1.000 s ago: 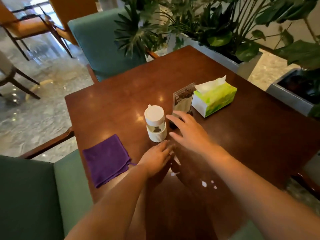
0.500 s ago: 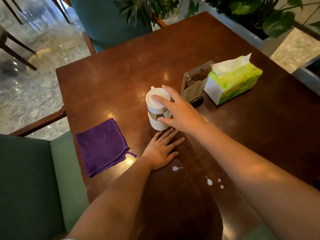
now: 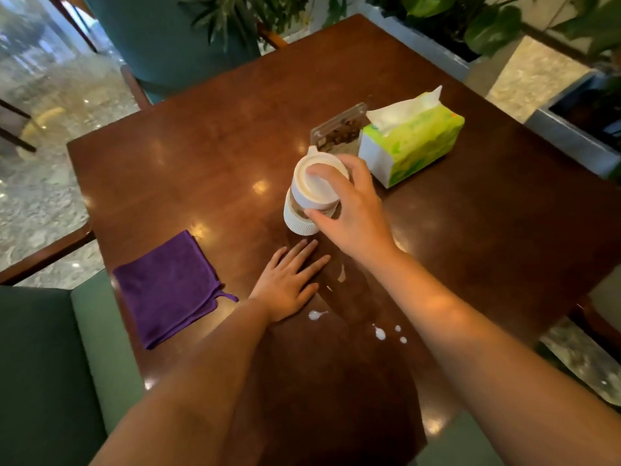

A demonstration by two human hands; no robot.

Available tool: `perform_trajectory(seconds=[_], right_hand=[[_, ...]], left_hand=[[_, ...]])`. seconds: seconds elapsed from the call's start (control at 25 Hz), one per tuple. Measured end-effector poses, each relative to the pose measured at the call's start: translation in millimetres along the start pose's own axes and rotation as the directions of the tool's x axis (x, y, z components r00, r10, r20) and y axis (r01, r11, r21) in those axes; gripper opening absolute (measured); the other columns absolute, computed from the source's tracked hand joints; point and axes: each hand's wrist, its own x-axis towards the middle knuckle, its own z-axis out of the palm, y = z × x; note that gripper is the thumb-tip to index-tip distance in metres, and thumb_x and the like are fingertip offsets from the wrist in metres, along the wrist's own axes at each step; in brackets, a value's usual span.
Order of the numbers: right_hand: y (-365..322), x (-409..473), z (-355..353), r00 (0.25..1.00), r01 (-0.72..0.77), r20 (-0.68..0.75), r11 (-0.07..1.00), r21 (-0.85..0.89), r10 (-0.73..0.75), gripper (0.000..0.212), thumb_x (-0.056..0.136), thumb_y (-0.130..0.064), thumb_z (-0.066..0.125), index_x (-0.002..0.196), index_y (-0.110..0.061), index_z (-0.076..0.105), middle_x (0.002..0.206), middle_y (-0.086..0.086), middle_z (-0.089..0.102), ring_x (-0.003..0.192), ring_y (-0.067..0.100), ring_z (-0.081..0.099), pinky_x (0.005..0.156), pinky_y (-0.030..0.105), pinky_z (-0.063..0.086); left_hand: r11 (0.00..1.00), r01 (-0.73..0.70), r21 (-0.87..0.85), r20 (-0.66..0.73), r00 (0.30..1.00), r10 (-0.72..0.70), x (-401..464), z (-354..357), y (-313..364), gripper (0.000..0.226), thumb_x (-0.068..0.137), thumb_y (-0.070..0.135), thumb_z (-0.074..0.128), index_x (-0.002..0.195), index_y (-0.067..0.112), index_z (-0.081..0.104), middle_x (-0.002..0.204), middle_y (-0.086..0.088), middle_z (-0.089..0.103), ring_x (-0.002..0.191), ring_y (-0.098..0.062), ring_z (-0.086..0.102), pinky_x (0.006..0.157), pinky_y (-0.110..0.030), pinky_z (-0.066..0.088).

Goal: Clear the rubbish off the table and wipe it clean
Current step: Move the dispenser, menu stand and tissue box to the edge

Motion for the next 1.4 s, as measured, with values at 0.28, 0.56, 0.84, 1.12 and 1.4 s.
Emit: perform_trajectory(seconds=[0.28, 0.56, 0.84, 1.12, 1.4], right_hand=[[56.0, -35.0, -92.0, 0.946, -0.308, -0.126, 0.948, -0.079, 0.297, 0.049, 0.069, -0.017, 0.076, 0.114, -0.025, 0.058, 0.125, 0.007, 0.044, 0.111, 0.022, 0.049, 0.084, 0.024, 0.043], [118.9, -41.2, -133.0, 0.866, -0.49, -0.23, 0.844, -0.22, 0.443, 0.047, 0.073, -0.02, 0.072, 0.115, -0.03, 0.054, 0.128, 0.005, 0.041, 0.106, 0.028, 0.052, 0.081, 0.027, 0.035], [138.7, -25.2, -141.7, 0.865, -0.487, -0.261, 0.843, -0.227, 0.429, 0.047, 0.077, -0.02, 0.07, 0.12, -0.026, 0.052, 0.13, 0.01, 0.04, 0.109, 0.032, 0.051, 0.091, 0.038, 0.044], [152.0, -25.3, -151.7, 0.844, -0.523, -0.28, 0.817, -0.243, 0.458, 0.049, 0.082, -0.012, 0.065, 0.127, -0.018, 0.048, 0.14, 0.017, 0.031, 0.123, 0.034, 0.042, 0.1, 0.037, 0.039], [148.0, -34.4, -146.9, 0.893, -0.449, -0.266, 0.675, -0.585, 0.363, 0.045, 0.094, -0.023, 0.047, 0.138, -0.022, 0.036, 0.153, 0.016, 0.021, 0.142, 0.032, 0.013, 0.109, 0.053, 0.024]], left_hand=[[0.999, 0.02, 0.031, 0.068, 0.997, -0.023, 0.1, -2.2, -0.4, 0.058, 0.087, 0.058, -0.001, 0.141, 0.042, -0.012, 0.157, 0.002, -0.009, 0.139, -0.013, -0.02, 0.111, -0.035, -0.01], [1.0, 0.003, 0.03, 0.054, 0.999, -0.005, -1.4, 0.6, -2.3, 0.063, 0.087, 0.063, -0.009, 0.145, 0.038, -0.004, 0.156, 0.003, -0.006, 0.142, -0.015, -0.012, 0.114, -0.039, -0.004], [1.0, 0.019, 0.004, 0.076, 0.997, -0.019, -1.3, -0.1, -2.9, 0.065, 0.085, 0.065, -0.01, 0.145, 0.04, -0.004, 0.156, 0.004, -0.007, 0.143, -0.016, -0.012, 0.115, -0.04, -0.003], [1.0, 0.024, 0.009, 0.086, 0.996, -0.025, -1.7, -2.4, -0.8, 0.068, 0.083, 0.066, -0.013, 0.145, 0.038, -0.003, 0.156, 0.003, -0.008, 0.142, -0.016, -0.014, 0.115, -0.04, -0.005], [0.999, 0.036, 0.007, 0.122, 0.992, -0.037, -1.5, -7.4, 1.9, 0.063, 0.085, 0.062, -0.004, 0.144, 0.041, -0.008, 0.155, 0.005, -0.013, 0.141, -0.013, -0.019, 0.114, -0.038, -0.009]])
